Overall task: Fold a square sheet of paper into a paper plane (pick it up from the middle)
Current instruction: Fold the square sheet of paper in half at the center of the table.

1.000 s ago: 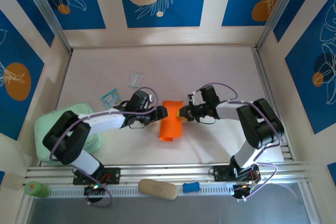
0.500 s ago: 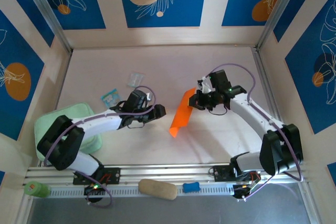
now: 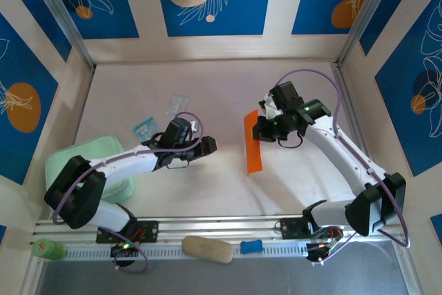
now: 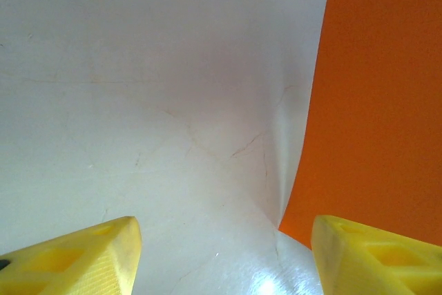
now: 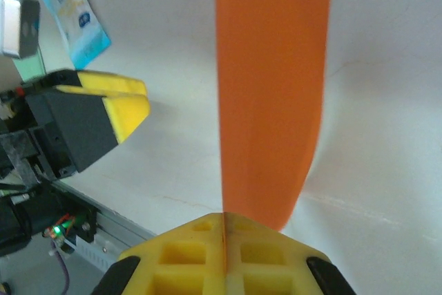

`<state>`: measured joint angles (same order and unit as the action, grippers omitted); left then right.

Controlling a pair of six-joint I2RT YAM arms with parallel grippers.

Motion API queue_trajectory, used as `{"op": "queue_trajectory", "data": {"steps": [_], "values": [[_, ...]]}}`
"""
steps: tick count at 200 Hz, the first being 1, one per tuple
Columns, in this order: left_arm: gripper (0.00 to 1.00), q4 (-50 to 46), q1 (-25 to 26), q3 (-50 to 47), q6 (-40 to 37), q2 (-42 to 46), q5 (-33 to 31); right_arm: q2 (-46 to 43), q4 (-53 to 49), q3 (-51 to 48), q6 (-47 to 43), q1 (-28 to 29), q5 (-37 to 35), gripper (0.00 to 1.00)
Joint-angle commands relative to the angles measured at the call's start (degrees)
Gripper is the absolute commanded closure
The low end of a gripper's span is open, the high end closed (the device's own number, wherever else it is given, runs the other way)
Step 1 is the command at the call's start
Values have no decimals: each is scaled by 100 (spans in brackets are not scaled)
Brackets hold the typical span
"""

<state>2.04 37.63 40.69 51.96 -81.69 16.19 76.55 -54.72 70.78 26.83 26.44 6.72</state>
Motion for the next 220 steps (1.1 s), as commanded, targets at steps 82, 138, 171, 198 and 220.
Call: {"op": "queue_trajectory", "data": {"steps": [82, 138, 171, 198, 220], "values": [[31, -27, -163, -217, 32, 101, 134, 2091, 3011, -821, 874, 578, 2216, 100], [29, 781, -188, -237, 369, -657, 940, 2310, 4867, -1959, 1418, 156, 3099, 99], [29, 946, -186, -138, 420, -974, 1188, 2451, 5499, -2317, 1543, -47, 3380, 99], [32, 1006, -160, -44, 418, -1148, 1292, 2544, 6082, -2594, 1751, -234, 3620, 99], [34, 987, -124, -1, 415, -1213, 1294, 2616, 6457, -2800, 1874, -386, 3777, 98]]}}
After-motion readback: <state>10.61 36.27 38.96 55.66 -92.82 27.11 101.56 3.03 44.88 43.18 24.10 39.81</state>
